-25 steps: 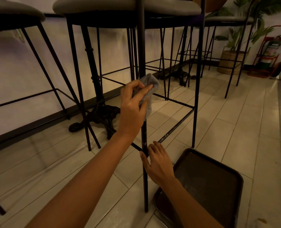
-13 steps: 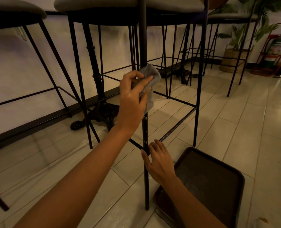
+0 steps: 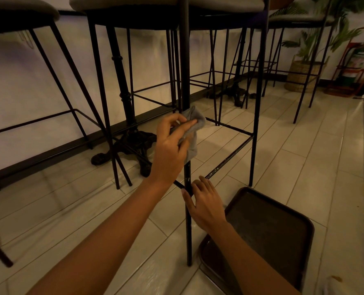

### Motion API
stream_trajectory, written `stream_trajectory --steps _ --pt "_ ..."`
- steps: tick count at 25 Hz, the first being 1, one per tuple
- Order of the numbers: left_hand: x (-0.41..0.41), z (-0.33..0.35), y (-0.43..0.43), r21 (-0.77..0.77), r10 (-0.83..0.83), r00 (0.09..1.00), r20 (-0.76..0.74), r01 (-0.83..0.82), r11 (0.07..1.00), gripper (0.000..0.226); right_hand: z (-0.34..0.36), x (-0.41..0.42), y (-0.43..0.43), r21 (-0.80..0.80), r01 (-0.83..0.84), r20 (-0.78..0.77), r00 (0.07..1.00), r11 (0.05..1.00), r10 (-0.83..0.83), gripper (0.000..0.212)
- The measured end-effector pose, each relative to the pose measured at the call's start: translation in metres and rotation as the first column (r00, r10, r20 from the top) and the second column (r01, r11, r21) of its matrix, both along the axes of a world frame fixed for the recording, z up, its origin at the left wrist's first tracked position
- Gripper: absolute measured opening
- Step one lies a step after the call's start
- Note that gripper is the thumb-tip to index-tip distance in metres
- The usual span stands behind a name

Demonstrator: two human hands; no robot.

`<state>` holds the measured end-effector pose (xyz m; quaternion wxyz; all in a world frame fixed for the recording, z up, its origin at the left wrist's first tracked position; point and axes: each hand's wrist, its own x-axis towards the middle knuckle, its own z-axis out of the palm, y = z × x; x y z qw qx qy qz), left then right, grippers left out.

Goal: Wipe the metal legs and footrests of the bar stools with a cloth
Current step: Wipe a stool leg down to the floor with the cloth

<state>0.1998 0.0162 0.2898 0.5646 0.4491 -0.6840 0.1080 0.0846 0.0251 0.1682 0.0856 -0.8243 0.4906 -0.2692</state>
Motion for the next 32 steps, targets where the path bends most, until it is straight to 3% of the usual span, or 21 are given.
stream_trajectory --steps 4,16,21,32 --pt "0.003 0.004 0.002 -0.033 0.013 1.000 -0.018 -0.014 0.999 0.031 0.003 -0.005 0.000 -0.009 -0.033 -0.024 0.999 0.999 0.032 0.061" --pt "0.000 -0.035 0.008 0.079 0.012 0.998 0.065 -0.017 0.997 0.033 -0.003 -0.011 -0.007 -0.034 -0.110 -0.029 0.994 0.993 0.109 0.062" --pt "0.004 -0.037 0.015 0.084 -0.008 0.999 0.041 0.005 0.996 0.032 -0.007 -0.015 -0.014 -0.096 -0.113 -0.090 0.990 0.989 0.104 0.034" --pt "0.000 -0.061 0.012 0.072 0.037 0.998 0.058 -0.041 0.997 0.034 -0.014 -0.020 -0.025 -0.139 -0.150 -0.075 0.987 0.979 0.140 0.029"
